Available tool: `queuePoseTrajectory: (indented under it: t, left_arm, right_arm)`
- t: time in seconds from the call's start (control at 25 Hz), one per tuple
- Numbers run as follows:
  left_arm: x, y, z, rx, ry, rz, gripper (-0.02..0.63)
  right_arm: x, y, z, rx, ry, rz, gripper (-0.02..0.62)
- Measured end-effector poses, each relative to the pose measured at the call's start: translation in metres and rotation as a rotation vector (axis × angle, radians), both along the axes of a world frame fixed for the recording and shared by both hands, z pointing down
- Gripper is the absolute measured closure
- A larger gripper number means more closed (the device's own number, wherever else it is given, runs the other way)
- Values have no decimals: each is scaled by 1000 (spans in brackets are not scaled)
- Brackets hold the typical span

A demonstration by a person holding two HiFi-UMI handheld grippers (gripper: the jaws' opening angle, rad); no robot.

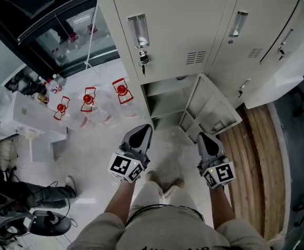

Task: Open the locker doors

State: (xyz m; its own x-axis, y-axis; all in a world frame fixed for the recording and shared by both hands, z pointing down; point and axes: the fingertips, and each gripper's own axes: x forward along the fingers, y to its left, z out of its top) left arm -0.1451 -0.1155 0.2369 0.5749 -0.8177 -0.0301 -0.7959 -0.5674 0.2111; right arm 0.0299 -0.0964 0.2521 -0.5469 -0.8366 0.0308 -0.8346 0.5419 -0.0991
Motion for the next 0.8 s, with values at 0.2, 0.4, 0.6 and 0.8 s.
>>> queuePoseTrajectory:
  t: [0.2, 0.4, 0.6, 0.8]
  left_arm:
    - [-8, 13, -23, 1, -2, -22, 607]
    - [-12, 19, -50, 41, -1, -22, 607]
    - [-14, 15, -64, 69, -12, -28, 607]
    - [-22, 16, -77, 81, -16, -22, 607]
  right_arm:
    - [-3, 9, -22, -7, -32, -8, 595]
    - [-10, 15, -46, 13, 5, -33, 595]
    - [-12, 10, -54, 16, 3, -55, 595]
    - [-14, 6, -70, 17, -8, -59, 595]
